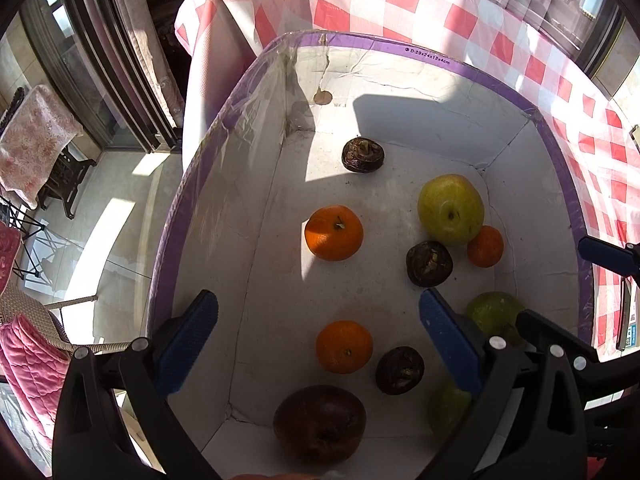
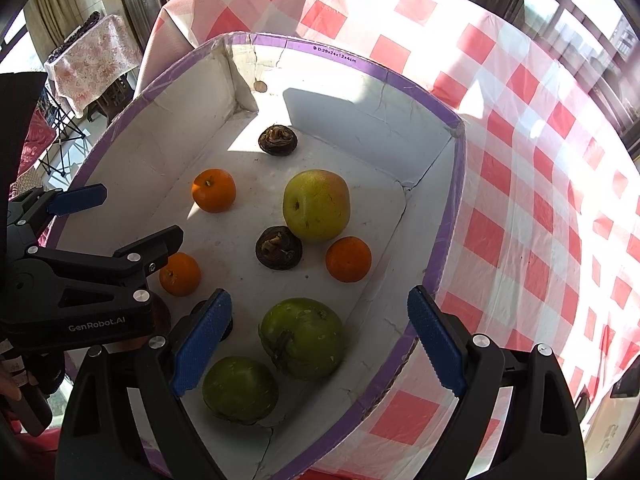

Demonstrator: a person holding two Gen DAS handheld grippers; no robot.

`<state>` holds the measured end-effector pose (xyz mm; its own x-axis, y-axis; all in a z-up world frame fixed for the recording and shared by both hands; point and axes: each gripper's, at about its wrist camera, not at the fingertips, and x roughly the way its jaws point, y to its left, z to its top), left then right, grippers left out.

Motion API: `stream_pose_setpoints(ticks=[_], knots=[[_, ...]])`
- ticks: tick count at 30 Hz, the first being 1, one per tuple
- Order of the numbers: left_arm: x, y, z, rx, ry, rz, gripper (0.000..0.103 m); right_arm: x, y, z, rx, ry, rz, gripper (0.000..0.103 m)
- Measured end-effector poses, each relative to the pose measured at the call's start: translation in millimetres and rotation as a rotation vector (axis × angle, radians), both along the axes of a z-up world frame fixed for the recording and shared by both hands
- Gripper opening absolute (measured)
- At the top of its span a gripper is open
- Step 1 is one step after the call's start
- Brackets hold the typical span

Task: Organize fruits

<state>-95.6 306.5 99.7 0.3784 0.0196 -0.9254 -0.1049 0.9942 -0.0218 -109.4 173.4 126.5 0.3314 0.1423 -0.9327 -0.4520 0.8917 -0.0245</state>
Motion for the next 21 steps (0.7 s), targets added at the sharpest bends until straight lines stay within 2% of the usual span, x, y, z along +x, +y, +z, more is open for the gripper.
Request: stream_pose_setpoints(ticks=[21], knots=[[0.3, 0.2, -0.6, -0.009, 0.0, 0.001, 0.101, -3.0, -0.8, 1.2, 0.016, 0.0, -0.005, 0.086]])
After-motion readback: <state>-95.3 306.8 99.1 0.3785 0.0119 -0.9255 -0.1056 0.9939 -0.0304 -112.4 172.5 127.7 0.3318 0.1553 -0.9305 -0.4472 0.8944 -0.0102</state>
